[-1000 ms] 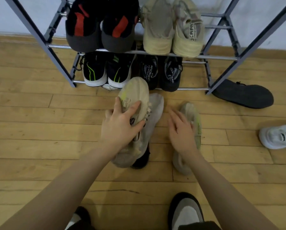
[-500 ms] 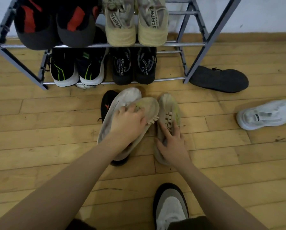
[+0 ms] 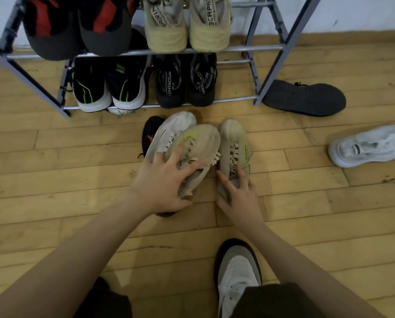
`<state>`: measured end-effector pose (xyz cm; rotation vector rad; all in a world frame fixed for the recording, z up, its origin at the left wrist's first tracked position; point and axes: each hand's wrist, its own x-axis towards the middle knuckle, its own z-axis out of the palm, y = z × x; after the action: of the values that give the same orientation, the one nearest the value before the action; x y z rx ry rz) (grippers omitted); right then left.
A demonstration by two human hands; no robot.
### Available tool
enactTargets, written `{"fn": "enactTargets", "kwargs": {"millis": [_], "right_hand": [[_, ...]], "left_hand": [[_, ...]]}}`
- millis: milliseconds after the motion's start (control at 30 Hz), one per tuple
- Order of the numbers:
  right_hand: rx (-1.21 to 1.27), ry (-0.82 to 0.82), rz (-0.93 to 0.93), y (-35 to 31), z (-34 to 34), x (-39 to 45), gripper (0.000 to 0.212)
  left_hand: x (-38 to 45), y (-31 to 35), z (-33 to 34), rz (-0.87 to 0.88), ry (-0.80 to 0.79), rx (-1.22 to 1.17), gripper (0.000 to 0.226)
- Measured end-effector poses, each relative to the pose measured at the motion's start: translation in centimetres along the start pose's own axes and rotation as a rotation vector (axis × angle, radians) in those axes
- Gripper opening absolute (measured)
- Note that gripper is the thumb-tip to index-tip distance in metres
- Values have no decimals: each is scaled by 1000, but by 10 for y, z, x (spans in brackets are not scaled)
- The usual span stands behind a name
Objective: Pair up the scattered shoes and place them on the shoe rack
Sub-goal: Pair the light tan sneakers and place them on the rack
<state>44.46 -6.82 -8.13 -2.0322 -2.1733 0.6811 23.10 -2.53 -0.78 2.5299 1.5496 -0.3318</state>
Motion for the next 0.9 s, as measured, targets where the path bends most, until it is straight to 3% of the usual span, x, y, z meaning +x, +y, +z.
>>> {"fn": "enactTargets", "kwargs": {"millis": [233, 367, 533, 700, 900], "right_hand": [[143, 267, 65, 4, -16, 0, 48], [131, 277, 160, 28, -27, 13, 44], [-40, 126, 200, 56, -20, 14, 50], [-125, 122, 205, 62, -12, 7, 64], [-58, 165, 141, 64, -10, 6, 63]], "left_hand": [[2, 18, -4, -69, 216, -312, 61], [36, 42, -7, -111, 294, -374, 55], [79, 66, 6, -67, 229, -374, 56], [90, 76, 43, -20, 60, -285, 57], [82, 75, 62, 30, 149, -191, 62]]}}
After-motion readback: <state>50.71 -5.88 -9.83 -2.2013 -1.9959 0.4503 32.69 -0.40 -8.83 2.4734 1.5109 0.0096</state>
